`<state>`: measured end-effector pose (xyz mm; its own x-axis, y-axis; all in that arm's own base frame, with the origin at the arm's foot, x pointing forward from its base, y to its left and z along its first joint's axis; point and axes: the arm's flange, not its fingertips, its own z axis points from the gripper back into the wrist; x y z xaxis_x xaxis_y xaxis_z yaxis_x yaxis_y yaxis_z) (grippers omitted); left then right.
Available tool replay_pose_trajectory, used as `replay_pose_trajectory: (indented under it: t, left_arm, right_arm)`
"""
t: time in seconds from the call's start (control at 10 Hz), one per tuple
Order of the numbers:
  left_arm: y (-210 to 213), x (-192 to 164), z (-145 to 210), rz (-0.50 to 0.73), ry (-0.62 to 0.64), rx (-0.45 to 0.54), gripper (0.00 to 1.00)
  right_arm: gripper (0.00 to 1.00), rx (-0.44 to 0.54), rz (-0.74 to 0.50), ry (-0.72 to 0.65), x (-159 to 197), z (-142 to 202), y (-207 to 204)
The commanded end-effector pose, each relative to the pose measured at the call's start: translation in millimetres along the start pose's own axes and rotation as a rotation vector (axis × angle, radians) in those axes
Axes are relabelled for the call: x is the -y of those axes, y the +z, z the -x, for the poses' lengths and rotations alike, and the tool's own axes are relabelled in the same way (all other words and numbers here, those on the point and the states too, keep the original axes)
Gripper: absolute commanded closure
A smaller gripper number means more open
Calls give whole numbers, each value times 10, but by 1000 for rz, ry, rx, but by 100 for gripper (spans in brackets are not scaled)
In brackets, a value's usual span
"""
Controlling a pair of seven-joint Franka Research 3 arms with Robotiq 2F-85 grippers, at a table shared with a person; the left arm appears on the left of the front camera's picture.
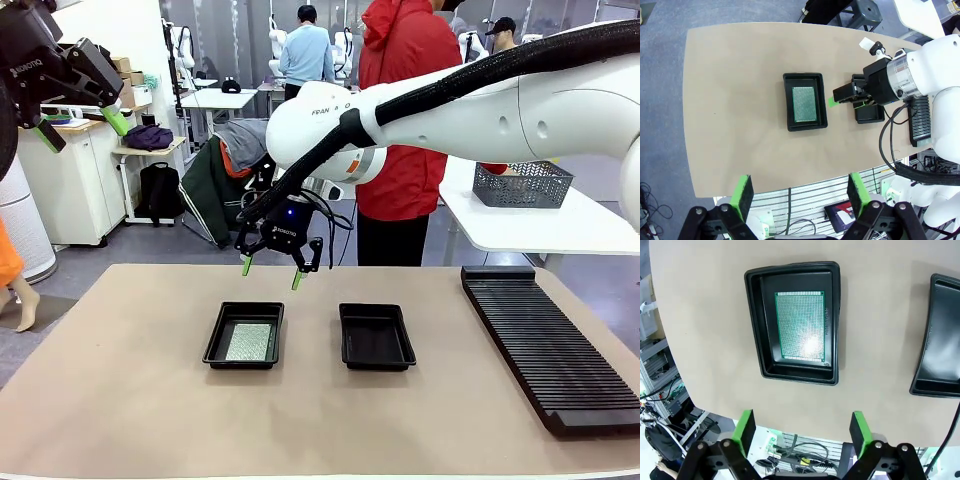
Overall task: Inspect and transfer BCBs to ESD trays.
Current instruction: Pick up the Blank PCB from the PCB Rack and place it in the left ESD tray, then pick up the ESD tray and place it on the left side of the table.
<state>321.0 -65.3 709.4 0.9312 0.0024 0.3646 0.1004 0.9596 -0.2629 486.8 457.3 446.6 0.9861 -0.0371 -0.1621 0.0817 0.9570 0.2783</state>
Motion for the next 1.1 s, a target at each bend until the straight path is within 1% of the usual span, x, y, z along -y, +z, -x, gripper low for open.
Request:
replay_pose_trajectory:
  t: [0.0,1.0]
  left_arm:
    - [-9,-11,1,1,3,-3,0]
    - [-9,-11,1,1,3,-3,0]
  right_arm:
    - [0,-3,-5,0,2,9,-4]
    - [0,-3,-5,0,2,9,-4]
